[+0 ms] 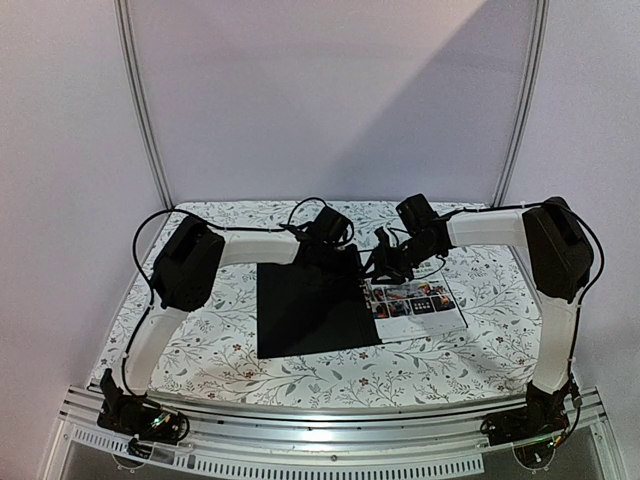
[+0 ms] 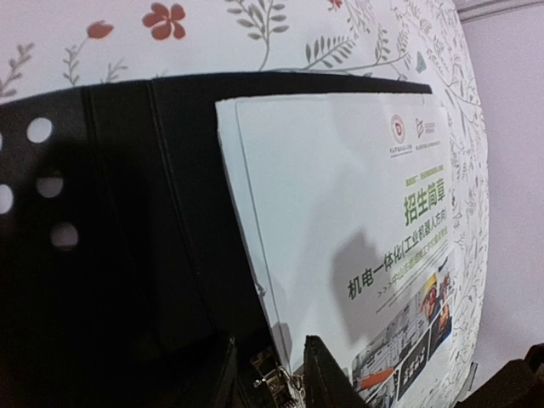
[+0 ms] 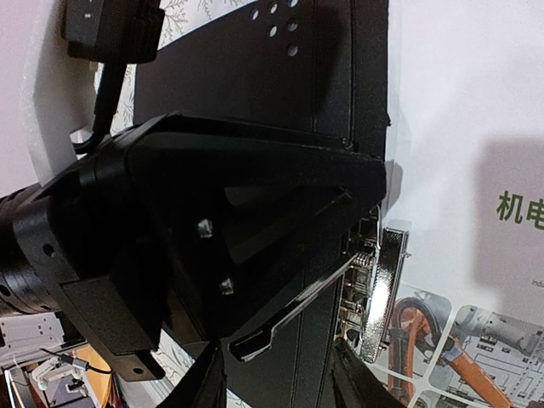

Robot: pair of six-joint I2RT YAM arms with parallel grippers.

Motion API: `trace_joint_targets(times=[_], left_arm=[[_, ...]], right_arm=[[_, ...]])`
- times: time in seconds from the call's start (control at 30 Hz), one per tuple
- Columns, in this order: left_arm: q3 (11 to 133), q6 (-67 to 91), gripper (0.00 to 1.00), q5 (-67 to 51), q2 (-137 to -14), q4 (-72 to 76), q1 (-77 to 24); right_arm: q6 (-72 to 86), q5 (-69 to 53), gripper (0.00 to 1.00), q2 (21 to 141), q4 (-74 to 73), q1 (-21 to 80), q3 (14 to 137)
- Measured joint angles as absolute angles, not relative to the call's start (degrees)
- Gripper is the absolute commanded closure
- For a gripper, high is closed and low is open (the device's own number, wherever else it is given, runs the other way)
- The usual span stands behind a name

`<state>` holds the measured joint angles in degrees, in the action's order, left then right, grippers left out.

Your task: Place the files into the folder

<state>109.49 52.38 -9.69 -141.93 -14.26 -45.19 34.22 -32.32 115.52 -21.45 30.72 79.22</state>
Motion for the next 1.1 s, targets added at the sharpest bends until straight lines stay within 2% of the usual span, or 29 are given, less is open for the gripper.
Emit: trace_joint_targets(times=[0.2, 0.43, 0.7, 0.9, 1.1], left_arm=[[106.30, 55.20, 0.74, -12.67, -141.23, -9.30, -44.49], [105.23, 56.42, 0.74, -14.28, -141.23, -7.29, -44.21], [104.29, 57.10, 0.77, -14.81, -141.23, -5.37, -44.18], [104.18, 57.12, 0.78, -14.81, -141.23, -5.23, -44.18], [104.12, 57.08, 0.82, -14.79, -141.23, -5.23, -44.18]], right_arm=[[34.46, -32.29, 0.58, 115.52, -20.62, 30.72, 79.22], [34.72, -32.32, 0.68, 115.52, -20.08, 30.72, 79.22], [35.57, -32.29, 0.74, 115.52, -19.73, 30.72, 79.11], [35.75, -32.32, 0.76, 115.46, -19.46, 30.72, 78.43], [35.90, -32.62, 0.70, 115.00, -19.07, 30.74, 76.62]])
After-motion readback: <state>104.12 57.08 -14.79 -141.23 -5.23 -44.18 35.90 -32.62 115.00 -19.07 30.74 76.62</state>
